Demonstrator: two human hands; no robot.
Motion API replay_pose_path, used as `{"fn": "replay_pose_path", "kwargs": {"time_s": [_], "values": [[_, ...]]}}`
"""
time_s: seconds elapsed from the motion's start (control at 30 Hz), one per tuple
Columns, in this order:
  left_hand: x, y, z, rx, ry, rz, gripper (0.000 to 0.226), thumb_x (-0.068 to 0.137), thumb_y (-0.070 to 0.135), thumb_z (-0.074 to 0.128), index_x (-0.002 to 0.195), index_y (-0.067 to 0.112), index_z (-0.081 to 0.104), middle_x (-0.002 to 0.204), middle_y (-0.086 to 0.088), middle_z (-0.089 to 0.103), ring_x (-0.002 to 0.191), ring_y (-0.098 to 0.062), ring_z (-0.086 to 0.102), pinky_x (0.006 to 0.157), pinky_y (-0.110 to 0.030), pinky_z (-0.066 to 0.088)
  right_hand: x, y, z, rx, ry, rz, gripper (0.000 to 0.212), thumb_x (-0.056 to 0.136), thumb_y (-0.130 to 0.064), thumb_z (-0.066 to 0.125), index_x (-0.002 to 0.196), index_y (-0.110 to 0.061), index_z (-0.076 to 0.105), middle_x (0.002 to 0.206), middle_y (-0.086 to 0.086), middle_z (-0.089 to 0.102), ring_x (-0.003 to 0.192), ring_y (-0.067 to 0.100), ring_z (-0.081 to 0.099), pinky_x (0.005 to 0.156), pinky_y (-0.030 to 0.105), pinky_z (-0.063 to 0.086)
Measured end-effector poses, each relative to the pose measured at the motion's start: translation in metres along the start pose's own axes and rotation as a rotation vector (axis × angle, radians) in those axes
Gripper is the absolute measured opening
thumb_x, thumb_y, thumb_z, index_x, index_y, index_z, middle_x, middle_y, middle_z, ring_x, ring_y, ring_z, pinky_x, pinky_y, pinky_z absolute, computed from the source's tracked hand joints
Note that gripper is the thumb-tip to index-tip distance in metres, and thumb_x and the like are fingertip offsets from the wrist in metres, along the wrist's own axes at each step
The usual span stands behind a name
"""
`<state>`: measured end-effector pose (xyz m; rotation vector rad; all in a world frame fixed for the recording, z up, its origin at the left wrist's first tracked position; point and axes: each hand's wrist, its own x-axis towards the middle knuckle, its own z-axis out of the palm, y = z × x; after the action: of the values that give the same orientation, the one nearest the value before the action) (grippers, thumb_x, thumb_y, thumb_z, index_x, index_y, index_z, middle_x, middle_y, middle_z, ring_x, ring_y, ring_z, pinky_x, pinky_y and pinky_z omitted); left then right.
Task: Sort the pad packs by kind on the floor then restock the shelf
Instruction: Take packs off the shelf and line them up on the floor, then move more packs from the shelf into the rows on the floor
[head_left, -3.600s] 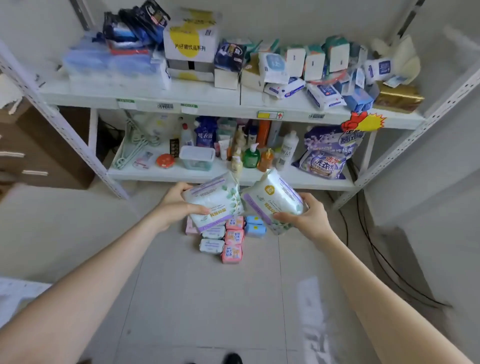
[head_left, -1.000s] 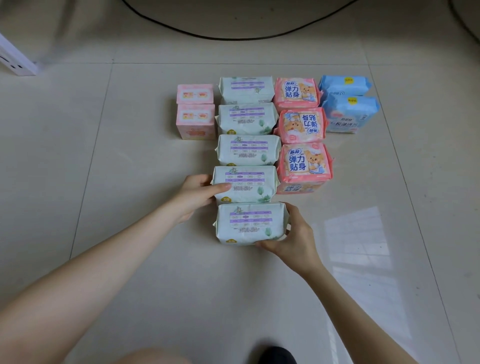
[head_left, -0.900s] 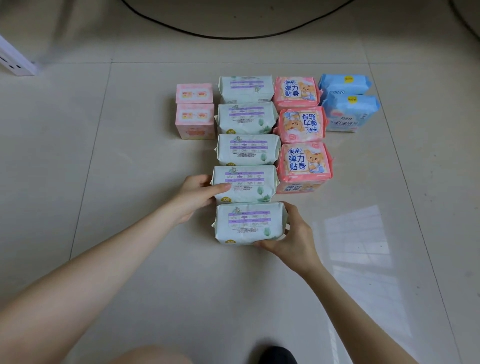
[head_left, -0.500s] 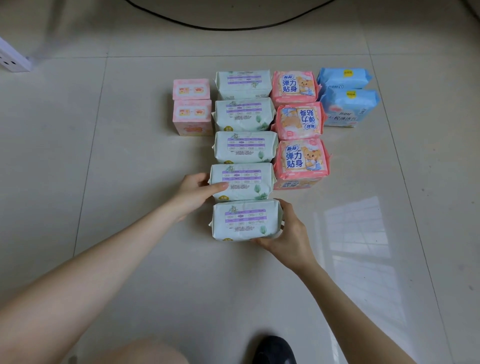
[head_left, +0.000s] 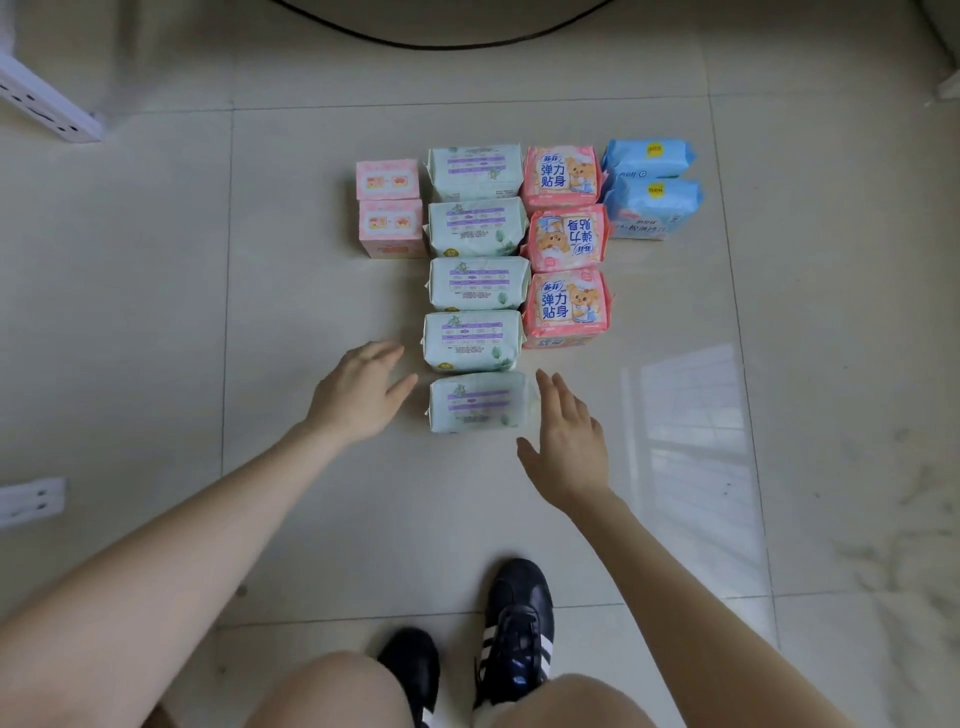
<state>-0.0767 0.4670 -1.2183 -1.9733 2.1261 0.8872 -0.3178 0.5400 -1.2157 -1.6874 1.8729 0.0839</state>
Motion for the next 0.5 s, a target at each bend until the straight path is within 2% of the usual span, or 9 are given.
{"fn": "replay_pose_path", "kwargs": {"time_s": [0.1,0.2,0.3,0.5], "values": [[-0.030,0.013,-0.032,0.232,-0.050,0.083,0.056,0.099,0.041,0.045,0.146,0.012,0.039,0.154,-0.005,0.034,0.144,-0.025,0.027,0.116,-0.037,0.023,-0.023,-0.013,-0.037,-0.106,-0.009,-0.020,0.078,0.093,-0.031,0.054,0.153,-0.018,0.006,0.161,0.007,0.012,0.147,0.024,0.016,0.117,0.041,0.018],[-0.061,0.033,-0.072,0.368,-0.092,0.114,0.059,0.099,0.044,0.040,0.150,0.014,0.031,0.158,-0.003,0.027,0.147,-0.021,0.020,0.120,-0.038,0.014,-0.047,-0.029,-0.081,-0.190,-0.028,-0.042,0.075,0.095,-0.030,0.049,0.153,-0.017,0.003,0.162,0.008,0.006,0.148,0.025,0.009,0.118,0.044,0.012],[-0.094,0.058,-0.121,0.430,-0.109,0.136,0.061,0.099,0.044,0.038,0.150,0.014,0.027,0.159,-0.002,0.024,0.148,-0.019,0.016,0.120,-0.036,0.007,-0.072,-0.048,-0.134,-0.232,-0.038,-0.050,0.075,0.095,-0.029,0.048,0.153,-0.017,0.003,0.162,0.009,0.003,0.149,0.026,0.006,0.118,0.045,0.009],[-0.159,0.119,-0.236,0.467,-0.085,0.129,0.062,0.099,0.045,0.037,0.152,0.015,0.022,0.161,-0.002,0.019,0.149,-0.018,0.012,0.121,-0.038,0.006,-0.127,-0.096,-0.261,-0.286,-0.013,-0.085,0.073,0.097,-0.032,0.044,0.153,-0.016,0.002,0.162,0.009,0.003,0.149,0.027,0.004,0.118,0.048,0.007]]}}
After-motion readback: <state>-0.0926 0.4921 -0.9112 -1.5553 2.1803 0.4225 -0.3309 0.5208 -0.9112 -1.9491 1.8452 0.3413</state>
